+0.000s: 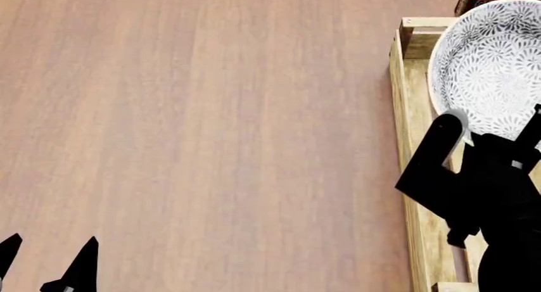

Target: Pick up the bowl on the left and put it in the tray.

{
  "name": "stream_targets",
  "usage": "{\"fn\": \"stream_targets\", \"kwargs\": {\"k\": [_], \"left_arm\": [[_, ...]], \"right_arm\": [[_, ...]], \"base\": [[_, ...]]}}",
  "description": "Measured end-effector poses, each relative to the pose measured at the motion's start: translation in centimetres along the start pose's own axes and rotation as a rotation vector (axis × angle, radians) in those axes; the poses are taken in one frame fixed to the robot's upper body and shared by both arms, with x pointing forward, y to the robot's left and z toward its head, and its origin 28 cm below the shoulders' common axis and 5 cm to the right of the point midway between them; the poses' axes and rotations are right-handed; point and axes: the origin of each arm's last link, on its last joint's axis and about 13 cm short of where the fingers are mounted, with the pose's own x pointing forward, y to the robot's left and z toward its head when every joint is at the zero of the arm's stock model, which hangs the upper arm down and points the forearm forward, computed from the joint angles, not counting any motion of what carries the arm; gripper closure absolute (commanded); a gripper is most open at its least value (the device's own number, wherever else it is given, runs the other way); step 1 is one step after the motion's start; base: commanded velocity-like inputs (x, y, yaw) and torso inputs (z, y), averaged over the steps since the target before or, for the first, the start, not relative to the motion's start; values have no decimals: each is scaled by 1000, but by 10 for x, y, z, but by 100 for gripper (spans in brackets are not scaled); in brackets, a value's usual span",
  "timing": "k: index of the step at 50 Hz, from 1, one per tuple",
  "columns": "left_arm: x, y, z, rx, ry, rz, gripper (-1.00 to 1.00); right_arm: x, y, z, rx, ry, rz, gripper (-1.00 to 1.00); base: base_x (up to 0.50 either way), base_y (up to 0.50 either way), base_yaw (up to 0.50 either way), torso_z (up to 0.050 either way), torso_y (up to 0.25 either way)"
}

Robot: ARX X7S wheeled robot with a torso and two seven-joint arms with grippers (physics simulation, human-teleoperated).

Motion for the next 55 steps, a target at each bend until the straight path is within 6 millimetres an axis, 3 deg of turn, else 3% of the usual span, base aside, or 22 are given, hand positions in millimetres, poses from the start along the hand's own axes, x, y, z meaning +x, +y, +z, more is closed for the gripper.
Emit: {"fn": "stream_targets", "kwargs": {"k": [22, 55], "left_arm": [[0, 1, 0, -4, 0, 0, -100], [0, 0, 2, 0, -2, 0, -100]], "right_arm": [[24, 23, -1, 41, 21, 51, 100], [45, 38, -4, 83, 62, 104, 100]], "base": [[0, 0, 0, 0, 1], [0, 0, 0, 0, 0]]}}
